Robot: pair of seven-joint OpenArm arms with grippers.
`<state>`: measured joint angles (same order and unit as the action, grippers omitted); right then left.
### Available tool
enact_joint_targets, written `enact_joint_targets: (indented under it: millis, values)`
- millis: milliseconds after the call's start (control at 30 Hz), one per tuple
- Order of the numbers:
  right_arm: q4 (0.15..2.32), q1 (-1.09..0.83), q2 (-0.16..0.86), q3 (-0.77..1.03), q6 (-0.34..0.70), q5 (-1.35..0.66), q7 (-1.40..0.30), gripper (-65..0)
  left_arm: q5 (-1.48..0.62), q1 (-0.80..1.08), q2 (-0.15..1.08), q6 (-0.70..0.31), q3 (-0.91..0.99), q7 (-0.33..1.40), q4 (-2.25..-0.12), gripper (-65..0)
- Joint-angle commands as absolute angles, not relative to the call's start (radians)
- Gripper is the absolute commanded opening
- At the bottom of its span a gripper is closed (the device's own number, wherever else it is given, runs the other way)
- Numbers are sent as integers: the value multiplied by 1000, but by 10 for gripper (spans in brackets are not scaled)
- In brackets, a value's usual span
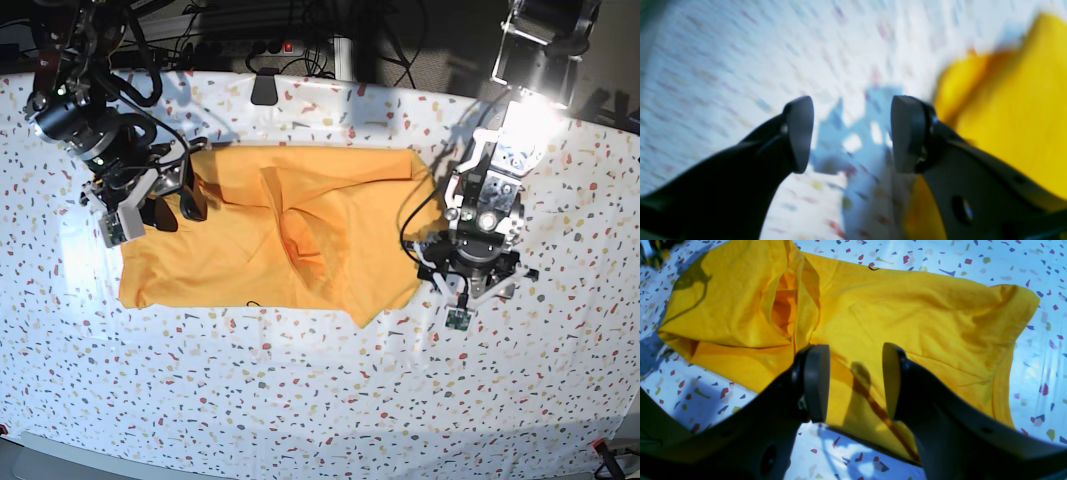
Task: Fold the T-shirt properly
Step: 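Release the folded end and regrasp the fold with the left gripper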
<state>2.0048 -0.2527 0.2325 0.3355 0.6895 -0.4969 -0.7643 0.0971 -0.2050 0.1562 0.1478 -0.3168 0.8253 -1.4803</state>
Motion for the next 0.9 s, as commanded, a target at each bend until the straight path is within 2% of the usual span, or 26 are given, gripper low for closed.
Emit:
enact_joint_targets:
  millis: [0,267,433,633,867]
  values:
    - [2026,-244,241,341,698,-510,-742,-389,81,-229,155,139,-315,807,-1482,-294]
    - [2026,-244,241,340,698,-510,-741,-389,33,-230,58,123,-316,974,-1570,-294]
    - [2026,-244,241,341,698,-509,-741,-389,32,-228,-5,66,-317,971,-1618,-294]
    - [2026,-244,241,340,698,-509,-741,-389,6,-116,-33,5,-350,846,-1617,-294]
    - [2026,-244,241,341,698,-509,-725,-389,-35,-17,-33,-86,-490,749,-1617,-294]
